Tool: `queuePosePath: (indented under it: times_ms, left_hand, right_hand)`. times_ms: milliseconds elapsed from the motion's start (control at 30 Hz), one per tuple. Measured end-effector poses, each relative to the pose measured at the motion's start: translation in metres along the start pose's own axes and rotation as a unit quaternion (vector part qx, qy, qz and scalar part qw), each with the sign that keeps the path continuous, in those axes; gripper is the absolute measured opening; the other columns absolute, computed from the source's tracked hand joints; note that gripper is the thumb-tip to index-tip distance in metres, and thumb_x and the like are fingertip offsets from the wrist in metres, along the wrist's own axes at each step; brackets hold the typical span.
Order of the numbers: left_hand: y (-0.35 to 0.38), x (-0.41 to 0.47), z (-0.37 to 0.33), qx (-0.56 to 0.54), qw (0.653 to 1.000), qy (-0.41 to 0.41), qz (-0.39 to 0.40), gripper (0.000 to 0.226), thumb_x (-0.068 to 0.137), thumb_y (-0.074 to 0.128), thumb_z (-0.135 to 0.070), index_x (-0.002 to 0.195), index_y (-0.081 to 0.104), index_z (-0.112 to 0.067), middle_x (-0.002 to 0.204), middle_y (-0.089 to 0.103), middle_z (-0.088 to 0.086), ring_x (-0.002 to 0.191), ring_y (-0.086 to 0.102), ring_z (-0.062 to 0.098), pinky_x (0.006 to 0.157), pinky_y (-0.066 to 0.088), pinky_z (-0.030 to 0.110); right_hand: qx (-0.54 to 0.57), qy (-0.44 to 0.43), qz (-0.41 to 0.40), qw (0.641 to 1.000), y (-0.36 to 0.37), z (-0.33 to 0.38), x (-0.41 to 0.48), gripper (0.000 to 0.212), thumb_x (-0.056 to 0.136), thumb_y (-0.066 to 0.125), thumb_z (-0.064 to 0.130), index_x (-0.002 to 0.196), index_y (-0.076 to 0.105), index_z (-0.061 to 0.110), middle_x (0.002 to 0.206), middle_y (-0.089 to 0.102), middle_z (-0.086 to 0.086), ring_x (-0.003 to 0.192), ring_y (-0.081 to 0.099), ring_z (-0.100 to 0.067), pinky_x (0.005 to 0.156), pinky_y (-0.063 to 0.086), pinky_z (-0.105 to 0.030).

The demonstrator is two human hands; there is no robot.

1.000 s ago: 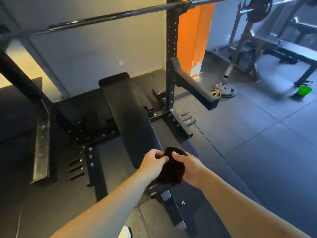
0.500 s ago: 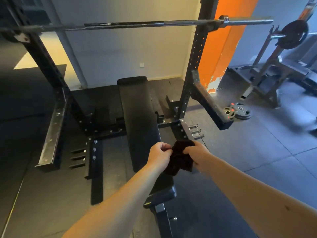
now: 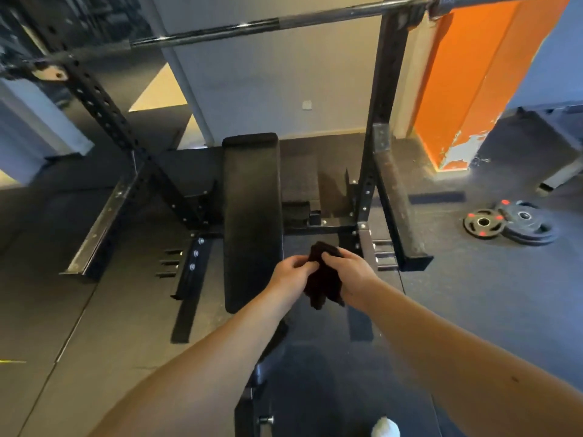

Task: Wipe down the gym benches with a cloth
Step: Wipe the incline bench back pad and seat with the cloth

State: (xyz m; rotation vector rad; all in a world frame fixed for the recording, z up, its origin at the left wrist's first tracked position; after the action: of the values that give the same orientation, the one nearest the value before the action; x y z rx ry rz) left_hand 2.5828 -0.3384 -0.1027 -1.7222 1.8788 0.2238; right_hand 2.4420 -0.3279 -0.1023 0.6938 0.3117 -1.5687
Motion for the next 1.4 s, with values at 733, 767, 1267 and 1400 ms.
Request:
queuePosePath:
  times_ms: [733, 767, 1267, 1400]
  left_hand:
    - [-0.047, 0.179, -0.106, -0.093, 0.976, 0.031, -0.194, 0.015, 0.099, 0.064, -0.02, 0.112, 0.071, -0.023, 0.104, 0.073, -0.003, 0.1, 0.07, 0.015, 0.092, 0.058, 0.035]
    - [-0.055, 0.207, -0.108, -0.098, 0.976, 0.031, -0.19, 0.013, 0.099, 0.064, -0.019, 0.109, 0.069, -0.025, 0.102, 0.072, -0.004, 0.099, 0.07, 0.015, 0.091, 0.058, 0.034]
    - [-0.155, 0.555, -0.108, -0.105, 0.983, 0.034, -0.148, 0.036, 0.102, 0.059, -0.023, 0.137, 0.059, -0.018, 0.122, 0.069, 0.001, 0.11, 0.067, 0.017, 0.098, 0.056, 0.04]
    - [-0.205, 0.613, -0.104, 0.005, 0.958, 0.067, -0.28, 0.024, 0.1, 0.061, -0.024, 0.123, 0.067, -0.018, 0.119, 0.067, 0.002, 0.107, 0.064, 0.018, 0.087, 0.053, 0.031]
  right_hand:
    - [-0.131, -0.018, 0.11, 0.985, 0.061, 0.16, 0.193, 0.018, 0.103, 0.057, 0.015, 0.111, 0.073, 0.018, 0.099, 0.078, -0.008, 0.09, 0.075, -0.025, 0.066, 0.059, -0.037]
    - [-0.134, -0.013, 0.104, 0.985, 0.071, 0.165, 0.219, 0.018, 0.102, 0.058, 0.017, 0.11, 0.073, 0.019, 0.098, 0.078, -0.008, 0.09, 0.075, -0.025, 0.071, 0.06, -0.039]
    - [-0.261, -0.048, 0.047, 0.963, 0.185, 0.218, 0.569, 0.015, 0.1, 0.061, 0.019, 0.105, 0.075, 0.025, 0.096, 0.078, -0.004, 0.091, 0.075, -0.024, 0.086, 0.062, -0.047]
    - [-0.42, -0.23, 0.055, 0.876, 0.24, 0.257, 0.636, 0.025, 0.099, 0.064, 0.016, 0.118, 0.073, 0.029, 0.104, 0.071, 0.007, 0.091, 0.068, -0.011, 0.081, 0.057, -0.025]
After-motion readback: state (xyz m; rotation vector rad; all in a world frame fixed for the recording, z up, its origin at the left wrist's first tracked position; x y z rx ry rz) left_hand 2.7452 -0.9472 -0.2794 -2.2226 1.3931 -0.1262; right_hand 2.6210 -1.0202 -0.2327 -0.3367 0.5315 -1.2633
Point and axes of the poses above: each hand's wrist, its own x-axis towards the middle knuckle, its own y-axis out of the palm, z = x × y, the point moved 3 cm from there along x, towards the middle knuckle
